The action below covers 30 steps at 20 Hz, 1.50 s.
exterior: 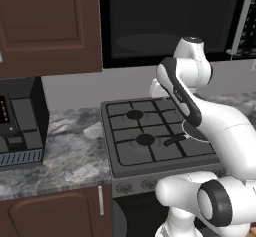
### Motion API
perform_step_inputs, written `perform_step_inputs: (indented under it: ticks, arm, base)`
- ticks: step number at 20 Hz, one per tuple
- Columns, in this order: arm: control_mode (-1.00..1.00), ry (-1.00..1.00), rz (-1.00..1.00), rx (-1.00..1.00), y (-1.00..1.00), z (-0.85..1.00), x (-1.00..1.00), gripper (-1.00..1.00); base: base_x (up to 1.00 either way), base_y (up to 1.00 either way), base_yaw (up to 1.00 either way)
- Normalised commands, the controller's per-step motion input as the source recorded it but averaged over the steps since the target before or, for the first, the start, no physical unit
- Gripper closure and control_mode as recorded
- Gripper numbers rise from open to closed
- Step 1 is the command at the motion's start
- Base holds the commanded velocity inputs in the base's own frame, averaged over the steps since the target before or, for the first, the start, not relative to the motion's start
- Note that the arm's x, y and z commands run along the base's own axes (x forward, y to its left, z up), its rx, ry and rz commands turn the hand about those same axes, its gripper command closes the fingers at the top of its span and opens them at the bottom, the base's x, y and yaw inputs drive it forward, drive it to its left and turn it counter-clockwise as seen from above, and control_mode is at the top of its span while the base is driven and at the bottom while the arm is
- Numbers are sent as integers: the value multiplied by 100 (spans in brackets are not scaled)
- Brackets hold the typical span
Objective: Turn off the front right burner of the stove.
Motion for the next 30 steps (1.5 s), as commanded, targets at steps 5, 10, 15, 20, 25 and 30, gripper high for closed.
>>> perform_step_inputs:
  ticks: [5, 10, 15, 20, 25, 30]
  arm:
    - [-100, 1, 0, -5, 0, -22, -25, -100]
    - [-100, 0, 10, -1, -29, -24, -44, -100]
    - [-100, -4, 28, 0, -71, -13, -66, -100]
    - [-100, -2, 32, -1, -67, -5, -62, -100]
    - [-100, 0, 28, 0, -68, -13, -54, -100]
    - [-100, 0, 23, 0, -67, -18, -41, -100]
  base:
    - [0, 0, 0]
    - [0, 0, 0]
    - [0, 0, 0]
    - [0, 0, 0]
    - [0, 0, 0]
    - [0, 0, 0]
